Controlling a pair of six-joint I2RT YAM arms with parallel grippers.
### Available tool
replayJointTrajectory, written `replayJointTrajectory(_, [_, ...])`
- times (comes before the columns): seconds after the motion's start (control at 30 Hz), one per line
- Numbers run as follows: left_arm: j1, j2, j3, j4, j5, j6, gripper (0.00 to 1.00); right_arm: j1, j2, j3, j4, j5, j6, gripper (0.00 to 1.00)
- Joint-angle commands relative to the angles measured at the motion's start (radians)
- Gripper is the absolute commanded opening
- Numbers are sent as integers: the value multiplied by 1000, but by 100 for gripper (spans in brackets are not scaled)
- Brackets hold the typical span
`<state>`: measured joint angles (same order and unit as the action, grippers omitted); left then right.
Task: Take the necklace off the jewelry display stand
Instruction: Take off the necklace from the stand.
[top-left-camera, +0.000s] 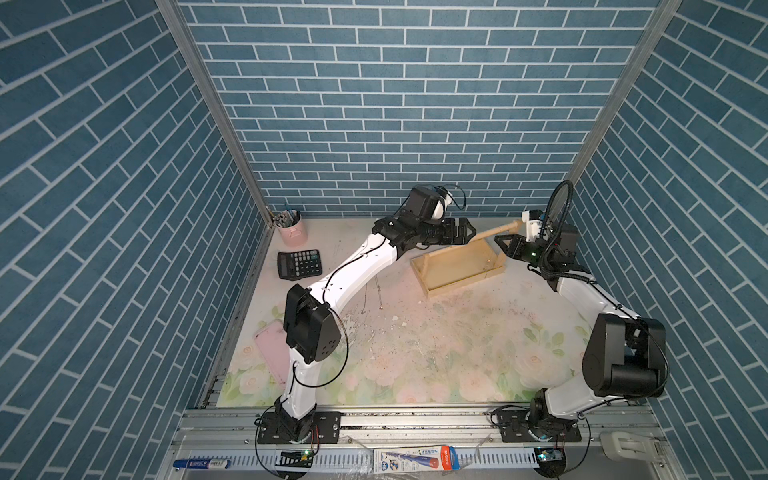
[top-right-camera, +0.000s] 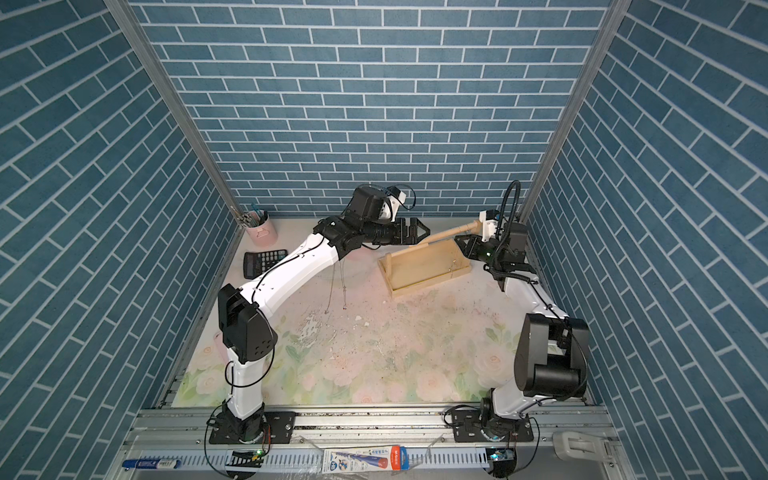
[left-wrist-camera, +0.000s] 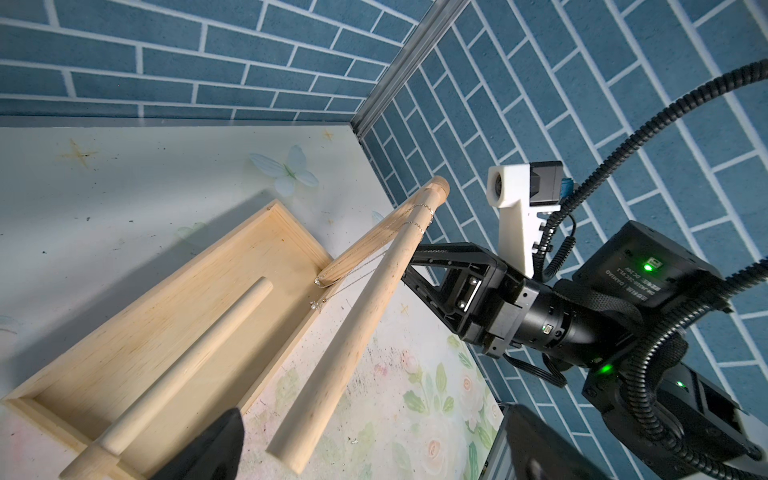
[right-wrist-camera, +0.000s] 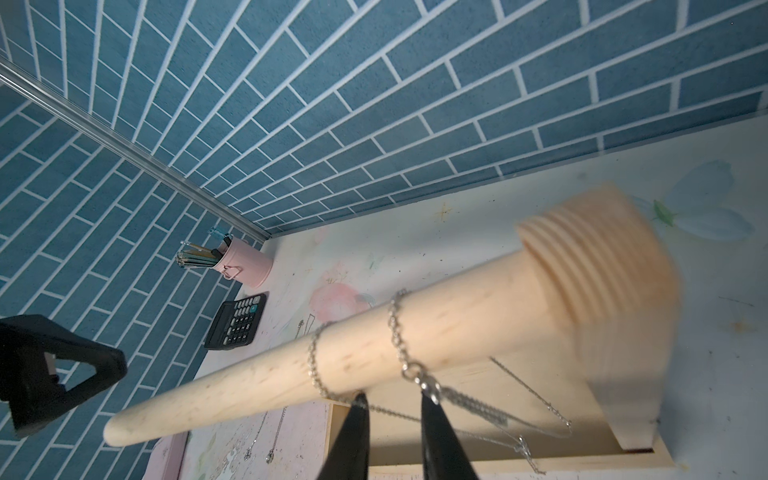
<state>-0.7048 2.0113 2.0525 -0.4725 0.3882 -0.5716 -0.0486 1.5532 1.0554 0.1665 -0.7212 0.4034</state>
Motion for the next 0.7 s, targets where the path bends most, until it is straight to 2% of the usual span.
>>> replayJointTrajectory(0.0, [7,-11,-9,10,12,7,99,-5,12,-5,55,-1,-16,21])
replayJointTrajectory(0.23, [9,-5,-5,8,15,6,99,-4,18,-19,101,-14,8,18])
replayJointTrajectory(0.67, [10,15,29,-23,24,4,99,-4,-3,-37,125,-17,15,7])
